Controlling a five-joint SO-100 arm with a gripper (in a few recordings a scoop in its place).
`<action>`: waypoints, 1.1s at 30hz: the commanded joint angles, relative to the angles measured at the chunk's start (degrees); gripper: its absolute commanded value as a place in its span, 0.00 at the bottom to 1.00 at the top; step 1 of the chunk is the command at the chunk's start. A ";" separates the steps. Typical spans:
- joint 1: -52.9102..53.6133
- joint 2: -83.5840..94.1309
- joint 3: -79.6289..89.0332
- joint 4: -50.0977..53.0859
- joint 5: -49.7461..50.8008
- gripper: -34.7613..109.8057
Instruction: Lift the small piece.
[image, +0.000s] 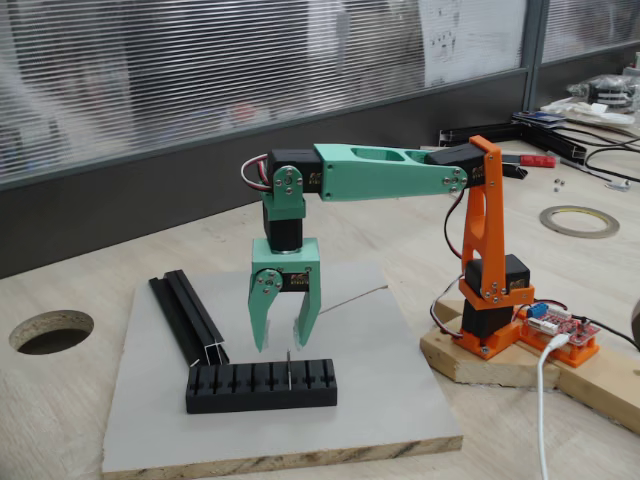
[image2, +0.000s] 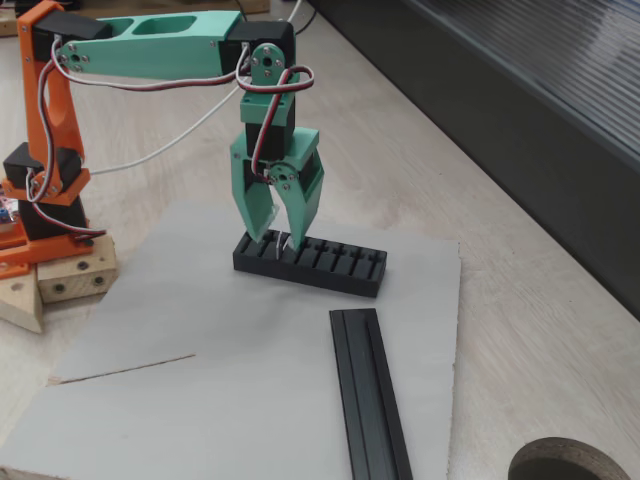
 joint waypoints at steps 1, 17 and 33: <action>-1.14 2.02 -0.70 5.36 0.26 0.47; -0.97 0.79 -0.44 -0.35 0.35 0.47; -1.14 -4.39 -0.44 0.09 0.26 0.47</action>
